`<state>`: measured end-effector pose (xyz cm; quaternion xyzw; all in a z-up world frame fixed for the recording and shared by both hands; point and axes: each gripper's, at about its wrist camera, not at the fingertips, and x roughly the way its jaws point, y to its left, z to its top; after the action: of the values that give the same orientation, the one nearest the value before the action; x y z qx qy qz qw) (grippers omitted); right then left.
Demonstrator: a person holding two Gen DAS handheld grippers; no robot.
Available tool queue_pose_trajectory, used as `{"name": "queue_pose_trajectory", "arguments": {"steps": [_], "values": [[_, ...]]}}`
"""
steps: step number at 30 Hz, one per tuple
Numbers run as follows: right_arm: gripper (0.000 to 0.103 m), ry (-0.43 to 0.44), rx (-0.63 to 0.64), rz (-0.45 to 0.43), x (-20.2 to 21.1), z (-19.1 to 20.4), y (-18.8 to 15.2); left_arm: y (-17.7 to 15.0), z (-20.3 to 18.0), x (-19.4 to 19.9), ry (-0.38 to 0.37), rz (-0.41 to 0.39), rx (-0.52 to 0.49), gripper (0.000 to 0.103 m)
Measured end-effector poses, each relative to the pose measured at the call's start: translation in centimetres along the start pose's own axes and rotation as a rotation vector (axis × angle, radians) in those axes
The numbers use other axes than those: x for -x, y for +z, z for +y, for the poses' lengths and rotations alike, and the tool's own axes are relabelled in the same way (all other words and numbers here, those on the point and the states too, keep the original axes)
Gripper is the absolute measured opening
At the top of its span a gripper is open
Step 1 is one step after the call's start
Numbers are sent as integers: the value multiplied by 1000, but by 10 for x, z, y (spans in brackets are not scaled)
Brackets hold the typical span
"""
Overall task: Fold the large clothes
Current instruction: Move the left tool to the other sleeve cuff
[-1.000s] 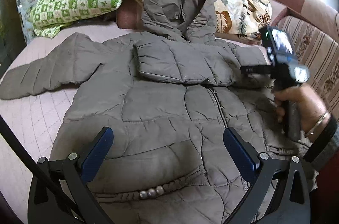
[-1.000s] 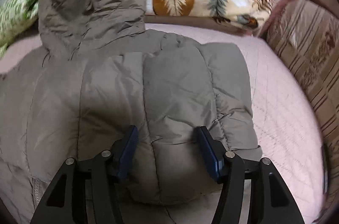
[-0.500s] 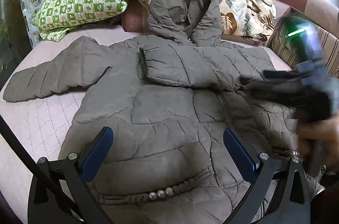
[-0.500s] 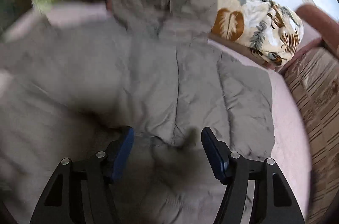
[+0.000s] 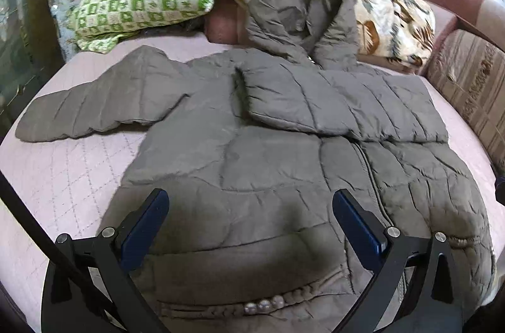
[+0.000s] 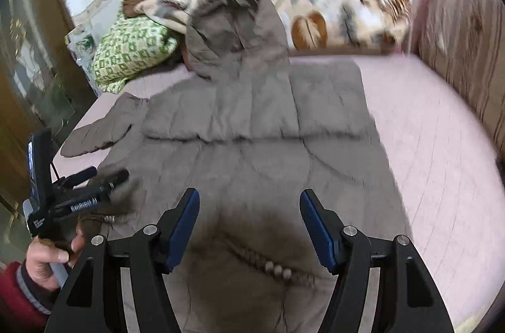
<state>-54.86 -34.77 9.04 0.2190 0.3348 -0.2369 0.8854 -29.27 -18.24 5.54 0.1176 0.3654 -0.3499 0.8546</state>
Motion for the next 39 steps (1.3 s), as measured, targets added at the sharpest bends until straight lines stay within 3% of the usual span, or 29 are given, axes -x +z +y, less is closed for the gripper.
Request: {"name": "queue_pose_trajectory", "arguments": {"steps": [4,18,29,39], "values": [[70,-42,61,-41,1,4,4,0,14,21,21,-47,10,103],[70,-13,110,-62,-9,24,6,17,105,85,163,-117,106,103],[70,-4,30,-87,-2,5,8,22,159,92,260,-113,145,103],[70,-6,34,-87,-12,12,14,27,211,70,287,-48,232,103]]}}
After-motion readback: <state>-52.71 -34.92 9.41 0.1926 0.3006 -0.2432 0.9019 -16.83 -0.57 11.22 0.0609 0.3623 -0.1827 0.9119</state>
